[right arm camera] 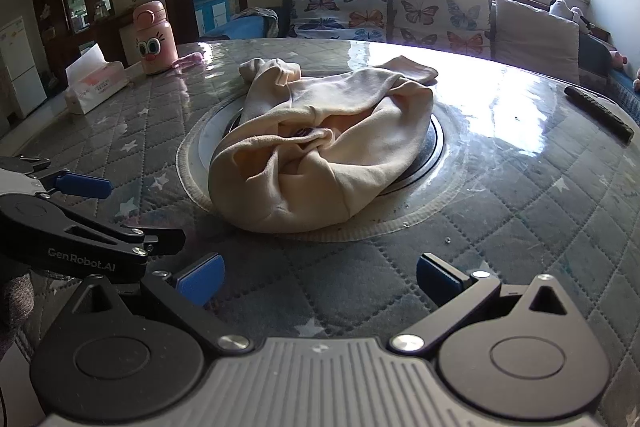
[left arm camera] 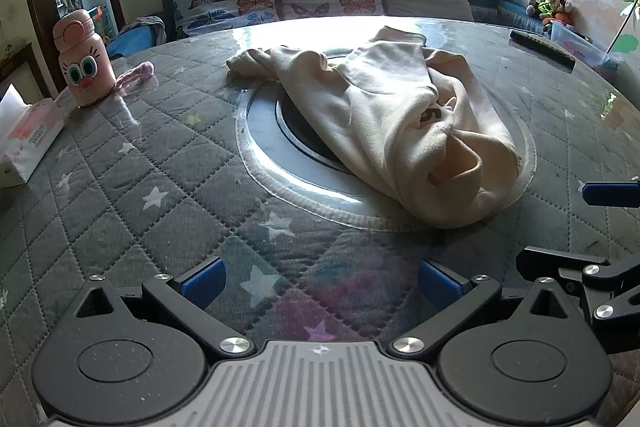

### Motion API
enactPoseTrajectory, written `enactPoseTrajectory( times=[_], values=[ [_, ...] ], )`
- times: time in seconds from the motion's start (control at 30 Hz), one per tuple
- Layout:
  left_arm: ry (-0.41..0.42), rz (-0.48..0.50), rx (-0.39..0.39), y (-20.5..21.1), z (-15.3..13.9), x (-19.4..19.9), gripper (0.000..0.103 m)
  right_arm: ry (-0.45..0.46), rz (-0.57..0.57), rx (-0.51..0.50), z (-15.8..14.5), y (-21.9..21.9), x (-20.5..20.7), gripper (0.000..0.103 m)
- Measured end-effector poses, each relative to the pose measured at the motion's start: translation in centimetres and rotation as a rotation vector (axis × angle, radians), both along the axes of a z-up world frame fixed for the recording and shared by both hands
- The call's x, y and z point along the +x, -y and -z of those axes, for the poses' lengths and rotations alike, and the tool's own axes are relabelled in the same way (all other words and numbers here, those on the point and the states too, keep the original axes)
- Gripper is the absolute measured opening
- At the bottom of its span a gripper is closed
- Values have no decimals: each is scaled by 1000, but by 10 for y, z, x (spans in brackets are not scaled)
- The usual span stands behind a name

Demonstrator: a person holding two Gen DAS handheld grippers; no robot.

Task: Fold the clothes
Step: 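Move both grippers toward the crumpled cream sweatshirt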

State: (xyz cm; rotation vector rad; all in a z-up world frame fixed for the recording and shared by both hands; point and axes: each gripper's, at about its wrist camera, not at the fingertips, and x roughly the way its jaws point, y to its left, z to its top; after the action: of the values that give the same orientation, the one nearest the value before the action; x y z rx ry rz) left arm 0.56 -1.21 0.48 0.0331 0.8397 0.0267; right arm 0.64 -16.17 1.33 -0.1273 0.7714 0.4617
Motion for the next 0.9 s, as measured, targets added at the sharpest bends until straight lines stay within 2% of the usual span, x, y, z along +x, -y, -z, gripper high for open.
enactPoseTrajectory(
  times=[0.43,0.9],
  values=[
    [1,-1,1,-3,-3,8,103,-1,-11,10,-4,-5,11,103],
    [78,7,21,-8,-32,23,103,17,-33,18,-13,-8,27,103]
  ],
)
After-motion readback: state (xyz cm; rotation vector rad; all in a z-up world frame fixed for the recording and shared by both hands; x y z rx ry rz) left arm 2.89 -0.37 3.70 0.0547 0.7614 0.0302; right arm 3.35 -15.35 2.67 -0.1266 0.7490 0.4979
